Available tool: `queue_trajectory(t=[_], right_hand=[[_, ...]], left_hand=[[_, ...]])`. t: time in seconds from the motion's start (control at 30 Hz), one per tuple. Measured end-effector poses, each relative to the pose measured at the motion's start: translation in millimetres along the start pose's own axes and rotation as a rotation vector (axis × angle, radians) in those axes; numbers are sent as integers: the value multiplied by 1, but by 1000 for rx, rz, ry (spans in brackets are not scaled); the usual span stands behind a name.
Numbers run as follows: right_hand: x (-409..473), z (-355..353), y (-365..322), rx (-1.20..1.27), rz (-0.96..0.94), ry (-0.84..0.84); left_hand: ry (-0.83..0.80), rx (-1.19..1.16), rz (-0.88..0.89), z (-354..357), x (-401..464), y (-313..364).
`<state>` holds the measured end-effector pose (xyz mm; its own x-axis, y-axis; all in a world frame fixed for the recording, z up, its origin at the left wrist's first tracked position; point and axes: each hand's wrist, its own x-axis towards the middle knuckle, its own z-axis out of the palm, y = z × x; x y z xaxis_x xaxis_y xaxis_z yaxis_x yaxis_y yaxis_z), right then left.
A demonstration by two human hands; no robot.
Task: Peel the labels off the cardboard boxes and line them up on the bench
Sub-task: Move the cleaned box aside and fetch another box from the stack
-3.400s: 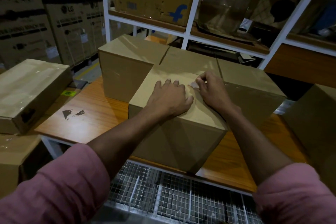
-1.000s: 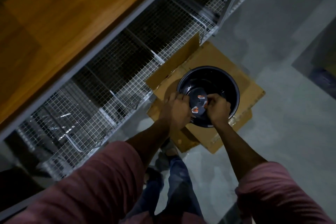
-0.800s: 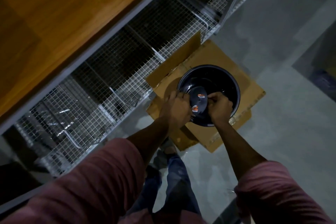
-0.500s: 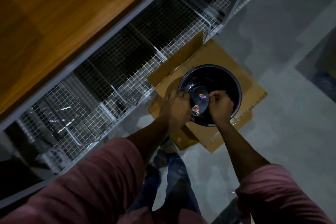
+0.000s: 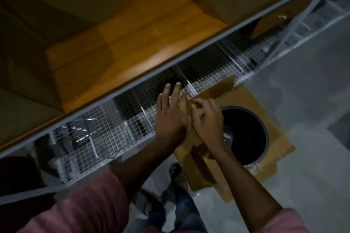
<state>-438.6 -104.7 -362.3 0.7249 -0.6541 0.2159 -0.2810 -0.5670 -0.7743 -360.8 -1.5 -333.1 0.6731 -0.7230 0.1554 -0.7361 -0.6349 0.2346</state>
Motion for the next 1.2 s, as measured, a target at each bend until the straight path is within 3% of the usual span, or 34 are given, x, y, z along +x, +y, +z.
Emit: queue_trajectory(t=[0.13,0.3,0.5,0.77,0.9,1.07,1.2], right_hand=[[26,20,-82,84,-279,-7],[49,24,-197,239,-522,-16],[65,19,-314,376,-831,5],[74,70,-430,387,-1067,-97],[78,101,-476,325,-1063,-279],[94,142,-509,-39,-1144,-576],[94,160,-516,-236,-1183,-735]], left_hand=[[186,87,-28,-69,-8,-39],[345,193,-224,-162,-16,-70],[745,106,-231,-256,-35,-97],[936,116,-360,-330,-55,-174],[875,130,-448,-359,-71,-223],[529,249,-654,-394,-87,-301],[372,129,-709,-399,-90,-335]])
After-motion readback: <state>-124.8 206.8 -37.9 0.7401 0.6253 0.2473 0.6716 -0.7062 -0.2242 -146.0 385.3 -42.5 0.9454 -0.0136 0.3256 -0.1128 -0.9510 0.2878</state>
